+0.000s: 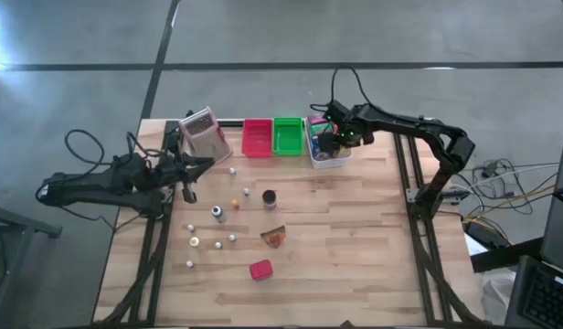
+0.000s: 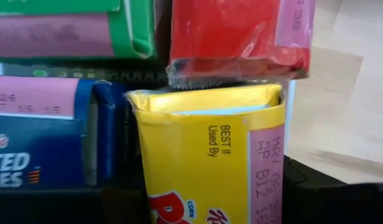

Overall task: Pick & Place Kitchen Items
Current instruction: Put the yellow cereal box into the white bin

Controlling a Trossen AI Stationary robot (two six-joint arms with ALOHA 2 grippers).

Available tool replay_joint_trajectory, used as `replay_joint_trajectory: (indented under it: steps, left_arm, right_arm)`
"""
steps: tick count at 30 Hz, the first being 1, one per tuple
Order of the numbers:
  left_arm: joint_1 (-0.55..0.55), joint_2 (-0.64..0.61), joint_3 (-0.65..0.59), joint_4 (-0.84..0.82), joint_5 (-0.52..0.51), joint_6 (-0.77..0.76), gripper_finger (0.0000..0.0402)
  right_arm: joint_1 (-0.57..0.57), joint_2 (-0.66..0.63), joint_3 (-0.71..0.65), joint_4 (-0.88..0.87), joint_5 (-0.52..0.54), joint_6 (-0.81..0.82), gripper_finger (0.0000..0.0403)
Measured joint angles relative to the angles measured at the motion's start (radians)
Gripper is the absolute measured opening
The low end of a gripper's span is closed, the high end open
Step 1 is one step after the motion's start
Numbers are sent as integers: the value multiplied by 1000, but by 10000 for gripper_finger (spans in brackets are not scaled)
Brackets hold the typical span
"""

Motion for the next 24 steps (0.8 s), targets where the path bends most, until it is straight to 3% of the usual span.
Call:
replay_joint_trajectory:
  steps: [6,18,24]
  left_arm:
    - [0,0,0,0,0,0,39]
    - [0,0,0,0,0,0,39]
    - [0,0,0,0,0,0,39]
  right_arm:
    - [0,0,-15,6,0,-2,165]
    - [0,-1,-9,21,-3,-32,211]
    - [0,-4,3,14,-5,-44,211]
